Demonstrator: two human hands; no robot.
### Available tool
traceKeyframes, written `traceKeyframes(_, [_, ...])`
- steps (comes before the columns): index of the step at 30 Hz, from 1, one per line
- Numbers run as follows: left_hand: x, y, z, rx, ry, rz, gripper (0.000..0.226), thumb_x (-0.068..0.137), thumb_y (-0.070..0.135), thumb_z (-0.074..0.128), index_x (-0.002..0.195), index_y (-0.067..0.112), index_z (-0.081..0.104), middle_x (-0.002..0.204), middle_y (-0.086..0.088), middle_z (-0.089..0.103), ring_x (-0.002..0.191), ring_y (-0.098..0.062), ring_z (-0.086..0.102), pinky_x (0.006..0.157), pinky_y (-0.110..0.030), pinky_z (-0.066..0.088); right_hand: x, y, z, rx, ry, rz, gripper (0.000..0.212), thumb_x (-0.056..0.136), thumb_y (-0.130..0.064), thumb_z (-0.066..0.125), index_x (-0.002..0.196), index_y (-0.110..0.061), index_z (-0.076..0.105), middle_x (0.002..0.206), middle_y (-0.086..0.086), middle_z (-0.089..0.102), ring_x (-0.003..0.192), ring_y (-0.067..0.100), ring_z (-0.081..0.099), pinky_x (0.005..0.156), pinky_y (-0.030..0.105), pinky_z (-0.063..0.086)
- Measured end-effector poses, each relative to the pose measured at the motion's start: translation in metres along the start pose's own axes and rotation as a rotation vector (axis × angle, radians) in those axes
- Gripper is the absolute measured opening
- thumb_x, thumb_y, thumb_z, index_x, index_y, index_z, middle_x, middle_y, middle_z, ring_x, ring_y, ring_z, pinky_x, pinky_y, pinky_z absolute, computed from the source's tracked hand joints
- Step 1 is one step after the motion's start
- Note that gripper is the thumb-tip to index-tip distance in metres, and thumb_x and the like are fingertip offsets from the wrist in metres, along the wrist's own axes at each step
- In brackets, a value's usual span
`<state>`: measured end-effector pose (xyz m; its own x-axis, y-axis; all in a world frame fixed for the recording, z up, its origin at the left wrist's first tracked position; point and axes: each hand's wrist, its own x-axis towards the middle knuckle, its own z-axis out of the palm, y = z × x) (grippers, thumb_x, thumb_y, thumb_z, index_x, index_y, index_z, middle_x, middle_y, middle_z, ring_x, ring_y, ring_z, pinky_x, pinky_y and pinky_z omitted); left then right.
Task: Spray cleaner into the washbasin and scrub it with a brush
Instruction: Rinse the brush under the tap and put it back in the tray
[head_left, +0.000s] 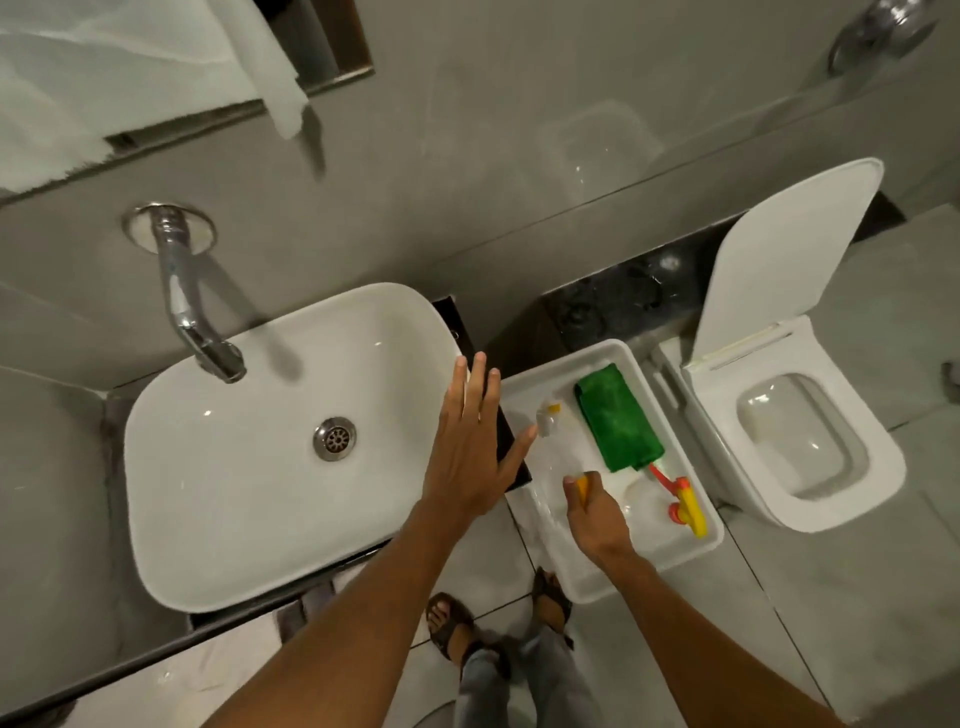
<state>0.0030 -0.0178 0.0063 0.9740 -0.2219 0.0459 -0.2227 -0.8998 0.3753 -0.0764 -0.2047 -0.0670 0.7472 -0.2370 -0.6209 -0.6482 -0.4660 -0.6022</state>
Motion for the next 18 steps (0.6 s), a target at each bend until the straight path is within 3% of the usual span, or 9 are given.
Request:
traceKeyframes(4, [0.002, 0.002, 0.002, 0.036, -0.035, -0.017, 0.085, 0.108, 0.072, 0.035, 0.171, 0.014, 0.029, 0.184, -0.007, 0.010, 0.172, -0.028, -0.001, 0.137, -0.051, 0.022, 0.034, 0.002, 0.016, -0.039, -0.064, 0.035, 0.048, 0.113, -0.039, 0.041, 0.143, -0.002, 0.048, 0.128, 0.025, 0.070, 0.120, 0.042, 0.067, 0.104, 0.049, 0.053])
traceKeyframes(10, [0.002, 0.004, -0.001, 0.084, -0.075, -0.027, 0.084, 0.109, 0.070, 0.033, 0.172, 0.016, 0.027, 0.185, -0.006, 0.004, 0.172, -0.026, -0.008, 0.137, -0.051, 0.021, 0.055, 0.014, 0.041, -0.112, -0.047, 0.101, 0.053, 0.112, -0.036, 0.046, 0.152, -0.001, 0.047, 0.145, 0.024, 0.058, 0.133, 0.039, 0.058, 0.114, 0.051, 0.046])
traceKeyframes(18, [0.003, 0.008, -0.007, 0.101, -0.129, -0.053, 0.084, 0.107, 0.074, 0.030, 0.168, 0.016, 0.037, 0.185, -0.006, 0.005, 0.172, -0.026, -0.011, 0.136, -0.053, 0.024, 0.060, 0.025, 0.040, -0.224, -0.033, 0.095, 0.046, 0.110, -0.022, 0.052, 0.149, 0.002, 0.051, 0.149, 0.024, 0.053, 0.134, 0.038, 0.056, 0.114, 0.040, 0.042])
